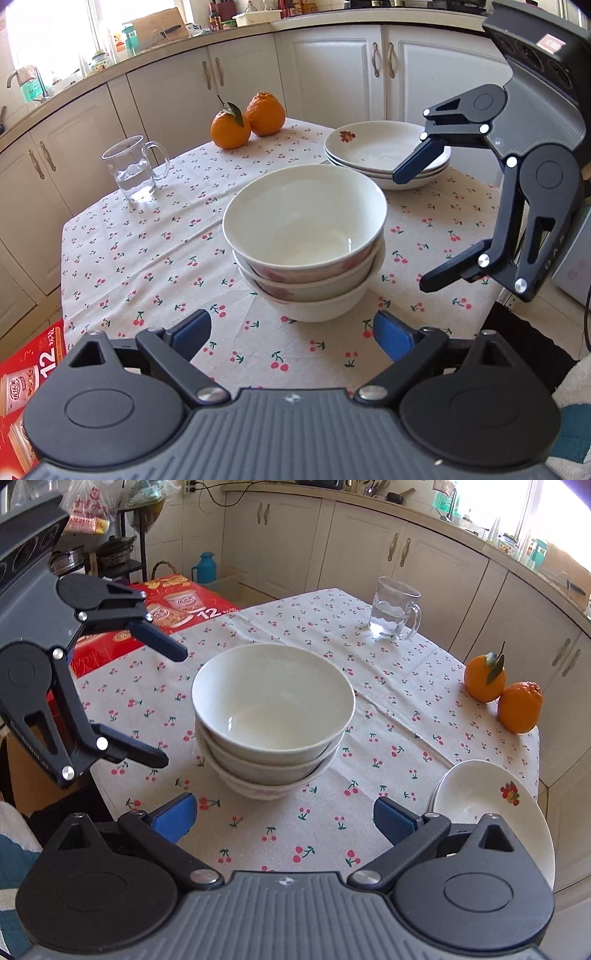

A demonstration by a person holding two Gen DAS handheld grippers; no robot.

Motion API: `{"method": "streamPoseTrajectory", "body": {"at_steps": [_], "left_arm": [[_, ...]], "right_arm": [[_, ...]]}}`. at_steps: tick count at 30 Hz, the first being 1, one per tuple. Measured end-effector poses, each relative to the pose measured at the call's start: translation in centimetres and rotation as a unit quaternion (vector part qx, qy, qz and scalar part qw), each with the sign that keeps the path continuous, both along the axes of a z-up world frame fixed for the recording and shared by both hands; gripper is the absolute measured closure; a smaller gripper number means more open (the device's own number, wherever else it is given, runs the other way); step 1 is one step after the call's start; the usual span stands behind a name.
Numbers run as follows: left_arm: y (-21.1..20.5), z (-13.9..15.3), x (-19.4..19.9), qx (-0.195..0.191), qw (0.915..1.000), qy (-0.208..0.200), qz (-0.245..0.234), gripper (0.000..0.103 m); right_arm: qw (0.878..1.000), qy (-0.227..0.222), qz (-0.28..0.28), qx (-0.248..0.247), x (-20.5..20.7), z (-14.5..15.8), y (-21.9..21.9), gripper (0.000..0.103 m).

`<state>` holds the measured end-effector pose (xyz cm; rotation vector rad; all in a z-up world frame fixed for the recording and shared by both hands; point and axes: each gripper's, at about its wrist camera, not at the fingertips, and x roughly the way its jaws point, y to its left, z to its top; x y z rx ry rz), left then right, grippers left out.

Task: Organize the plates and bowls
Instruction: 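Grip the three nested bowls from opposite rims with both grippers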

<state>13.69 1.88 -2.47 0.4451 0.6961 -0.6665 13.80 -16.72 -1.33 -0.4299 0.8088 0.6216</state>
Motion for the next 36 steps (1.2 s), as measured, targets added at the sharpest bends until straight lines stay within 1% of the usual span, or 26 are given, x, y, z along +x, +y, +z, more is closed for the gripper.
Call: {"method": "streamPoseTrajectory", "body": {"at_steps": [5,12,17,19,22,24,26,30,34,36], "left_arm": [[0.1,-1.0,1.6,0.003,0.9995,0.02,-0.026,0.008],[0.2,-2.5,4.2,0.005,0.9963,0.041,-0.076,0.009],[0.0,-2.8,5.4,0.003,0.9904,0.054,-0.127,0.009],[-0.1,-2.9,5.8,-0.002,0.9867,0.062,-0.15,0.011],[-0.2,-2.9,6.0,-0.007,0.9827,0.07,-0.171,0.012],[-0.2,-2.8,6.2,-0.012,0.9806,0.076,-0.181,0.013],[-0.2,-2.8,6.2,-0.008,0.9798,0.073,-0.186,0.014],[-0.5,-2.9,6.9,-0.004,0.9787,0.079,-0.19,0.018],[-0.8,-2.8,7.2,-0.001,0.976,0.079,-0.203,0.018],[-0.9,-2.8,7.3,0.001,0.9749,0.08,-0.208,0.019]], "right_arm": [[1.0,0.008,0.02,-0.011,0.4,-1.5,0.5,0.0],[0.998,0.009,0.054,-0.023,2.0,-2.9,1.2,0.0],[0.996,0.01,0.088,-0.025,3.2,-3.2,1.5,0.0],[0.995,0.016,0.097,-0.022,3.9,-3.3,1.6,0.0],[0.993,0.027,0.11,-0.011,4.9,-3.3,1.5,0.001],[0.992,0.032,0.118,-0.004,5.3,-3.3,1.5,0.003],[0.991,0.036,0.126,-0.002,5.5,-3.3,1.5,0.005],[0.989,0.044,0.141,-0.001,5.7,-3.3,1.6,0.006],[0.987,0.049,0.151,0.004,5.9,-3.1,1.7,0.007],[0.987,0.05,0.155,0.006,6.0,-3.1,1.6,0.01]]}}
